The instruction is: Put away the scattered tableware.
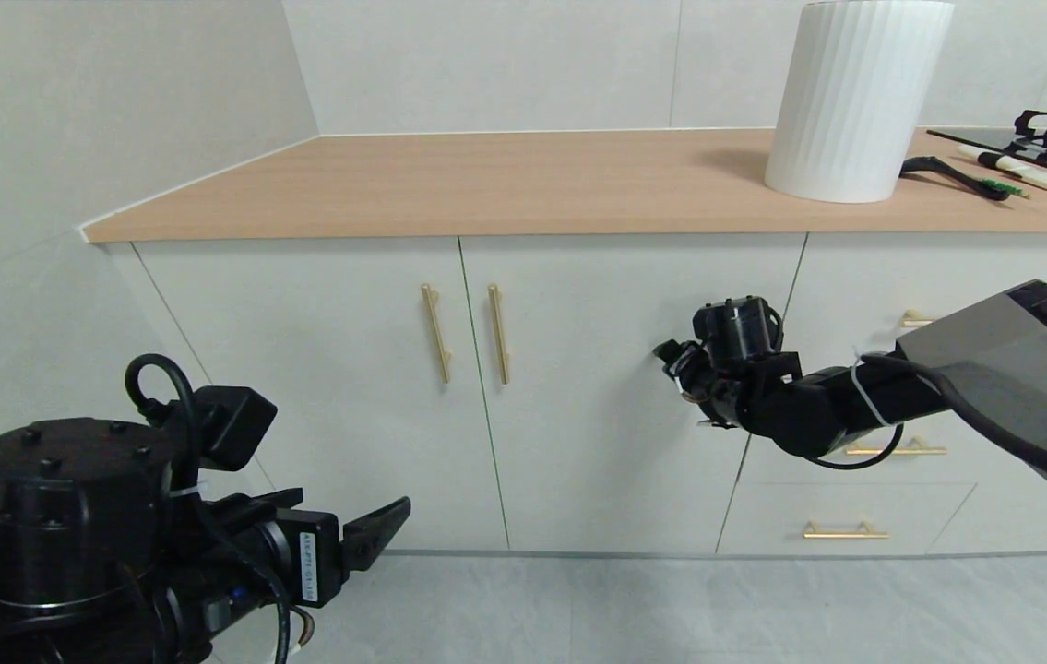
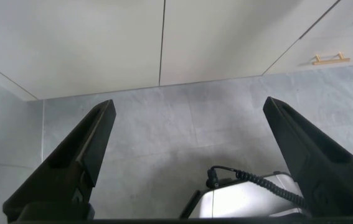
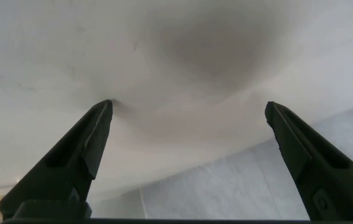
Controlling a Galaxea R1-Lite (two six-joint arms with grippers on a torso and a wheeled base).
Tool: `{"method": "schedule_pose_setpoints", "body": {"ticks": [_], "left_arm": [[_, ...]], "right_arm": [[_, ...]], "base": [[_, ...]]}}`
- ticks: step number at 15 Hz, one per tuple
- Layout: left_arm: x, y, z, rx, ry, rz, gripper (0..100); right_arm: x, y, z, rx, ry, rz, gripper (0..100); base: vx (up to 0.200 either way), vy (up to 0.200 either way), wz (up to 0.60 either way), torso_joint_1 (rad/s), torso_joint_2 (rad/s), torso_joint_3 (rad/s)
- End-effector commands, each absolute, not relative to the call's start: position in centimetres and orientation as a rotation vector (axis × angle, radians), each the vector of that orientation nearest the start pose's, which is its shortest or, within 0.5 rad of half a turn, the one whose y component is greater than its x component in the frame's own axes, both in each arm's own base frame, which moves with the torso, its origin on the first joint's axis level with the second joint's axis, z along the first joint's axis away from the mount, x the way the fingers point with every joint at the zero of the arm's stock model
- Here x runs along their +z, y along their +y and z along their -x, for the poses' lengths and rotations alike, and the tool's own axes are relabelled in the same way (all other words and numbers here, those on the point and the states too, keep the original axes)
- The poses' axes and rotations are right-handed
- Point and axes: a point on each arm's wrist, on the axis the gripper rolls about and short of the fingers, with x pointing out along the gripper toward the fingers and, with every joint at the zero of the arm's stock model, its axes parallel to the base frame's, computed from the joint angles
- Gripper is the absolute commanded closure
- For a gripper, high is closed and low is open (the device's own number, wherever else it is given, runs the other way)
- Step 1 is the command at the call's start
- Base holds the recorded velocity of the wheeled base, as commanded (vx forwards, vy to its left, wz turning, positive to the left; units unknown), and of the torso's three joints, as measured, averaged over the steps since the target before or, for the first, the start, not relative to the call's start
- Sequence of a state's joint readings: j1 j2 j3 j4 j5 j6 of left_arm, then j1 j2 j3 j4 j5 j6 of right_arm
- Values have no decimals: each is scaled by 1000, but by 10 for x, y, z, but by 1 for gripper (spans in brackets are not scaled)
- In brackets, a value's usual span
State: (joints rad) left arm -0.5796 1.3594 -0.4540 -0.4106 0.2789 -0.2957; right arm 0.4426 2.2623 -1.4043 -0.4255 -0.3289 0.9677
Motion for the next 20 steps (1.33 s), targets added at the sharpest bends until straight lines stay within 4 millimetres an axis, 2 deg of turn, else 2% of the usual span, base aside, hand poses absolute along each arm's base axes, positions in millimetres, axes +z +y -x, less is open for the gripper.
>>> {"method": "schedule_pose_setpoints", "body": {"ticks": [1, 3, 4, 6, 8, 9, 10, 11, 12, 14, 16, 18, 19, 20], "left_arm": [[154, -101, -165, -224, 488, 82, 0], [157, -100, -164, -225, 475, 90, 0], [160, -98, -162, -228, 460, 98, 0], [171, -87, -159, -193, 408, 132, 0], [180, -76, -151, -171, 358, 158, 0], [186, -65, -140, -147, 317, 179, 0], [187, -61, -135, -138, 306, 184, 0], [190, -43, -112, -92, 255, 203, 0], [193, -31, -93, -50, 235, 209, 0], [200, -11, -49, -20, 211, 203, 0], [200, 6, -4, -22, 203, 173, 0], [198, 13, 22, 46, 184, 168, 0], [197, 15, 30, 73, 151, 180, 0], [196, 15, 35, 92, 131, 184, 0]], "right_arm": [[117, 188, -396, -48, 446, -787, 0], [149, 177, -344, 168, 554, -779, 0], [168, 168, -323, 256, 553, -754, 0], [199, 151, -289, 304, 482, -708, 0], [213, 130, -250, 326, 436, -652, 0], [216, 113, -218, 332, 400, -587, 0], [218, 108, -209, 327, 381, -566, 0], [222, 85, -172, 265, 285, -474, 0], [221, 68, -145, 234, 224, -397, 0], [223, 35, -98, 168, 137, -261, 0], [228, 10, -50, 88, 70, -148, 0], [236, -6, 4, 53, 17, -59, 0], [238, -11, 24, 38, 7, -60, 0], [236, -14, 34, 18, 8, -60, 0]], "base": [[0, 0, 0, 0, 0, 0], [0, 0, 0, 0, 0, 0], [0, 0, 0, 0, 0, 0], [0, 0, 0, 0, 0, 0], [0, 0, 0, 0, 0, 0], [0, 0, 0, 0, 0, 0], [0, 0, 0, 0, 0, 0], [0, 0, 0, 0, 0, 0], [0, 0, 0, 0, 0, 0], [0, 0, 0, 0, 0, 0], [0, 0, 0, 0, 0, 0], [0, 0, 0, 0, 0, 0], [0, 0, 0, 0, 0, 0], [0, 0, 0, 0, 0, 0]]}}
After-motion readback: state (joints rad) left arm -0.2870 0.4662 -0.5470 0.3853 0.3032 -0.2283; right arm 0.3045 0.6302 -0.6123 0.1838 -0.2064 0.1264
